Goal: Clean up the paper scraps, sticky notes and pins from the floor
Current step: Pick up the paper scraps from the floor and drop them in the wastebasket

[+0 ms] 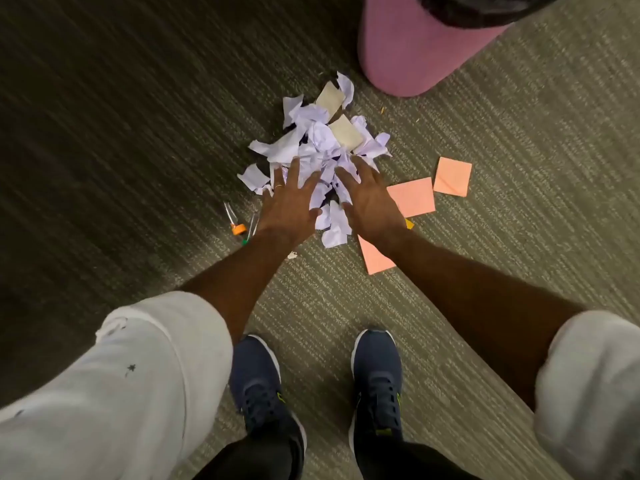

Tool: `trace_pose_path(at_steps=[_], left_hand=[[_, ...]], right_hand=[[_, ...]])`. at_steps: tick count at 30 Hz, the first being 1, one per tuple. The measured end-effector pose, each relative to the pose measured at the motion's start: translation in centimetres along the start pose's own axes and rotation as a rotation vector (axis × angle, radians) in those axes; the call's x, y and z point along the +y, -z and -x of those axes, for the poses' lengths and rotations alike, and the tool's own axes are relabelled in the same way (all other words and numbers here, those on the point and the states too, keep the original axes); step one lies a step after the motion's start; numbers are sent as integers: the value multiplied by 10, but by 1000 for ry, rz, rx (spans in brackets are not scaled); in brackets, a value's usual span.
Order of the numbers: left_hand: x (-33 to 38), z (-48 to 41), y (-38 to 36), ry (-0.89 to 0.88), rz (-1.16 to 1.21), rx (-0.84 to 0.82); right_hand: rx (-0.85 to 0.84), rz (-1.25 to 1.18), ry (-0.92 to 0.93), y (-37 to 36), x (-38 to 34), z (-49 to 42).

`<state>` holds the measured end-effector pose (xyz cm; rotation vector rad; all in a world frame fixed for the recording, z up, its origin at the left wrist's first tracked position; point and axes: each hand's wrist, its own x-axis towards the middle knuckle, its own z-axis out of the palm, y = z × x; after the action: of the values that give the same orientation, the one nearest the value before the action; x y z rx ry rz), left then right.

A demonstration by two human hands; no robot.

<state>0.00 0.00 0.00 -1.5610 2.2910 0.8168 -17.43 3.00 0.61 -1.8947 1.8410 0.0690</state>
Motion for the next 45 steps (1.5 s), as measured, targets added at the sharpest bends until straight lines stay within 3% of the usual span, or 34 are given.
trace_pose_path(at_steps=[5, 10, 20, 31, 45], left_hand=[[0, -19, -30, 20, 88, 0], [1, -29, -50, 46, 173, 164], [-4, -17, -16, 51, 211, 298], [54, 46, 100, 76, 311, 352], [187, 23, 307, 46, 469, 472]], right_hand=[[-11, 14, 2, -21, 8, -17], [12, 23, 31, -39, 11, -25], [95, -89, -25, -27, 1, -29], [205, -236, -26, 108, -27, 24], [414, -257, -68, 337, 0, 11]])
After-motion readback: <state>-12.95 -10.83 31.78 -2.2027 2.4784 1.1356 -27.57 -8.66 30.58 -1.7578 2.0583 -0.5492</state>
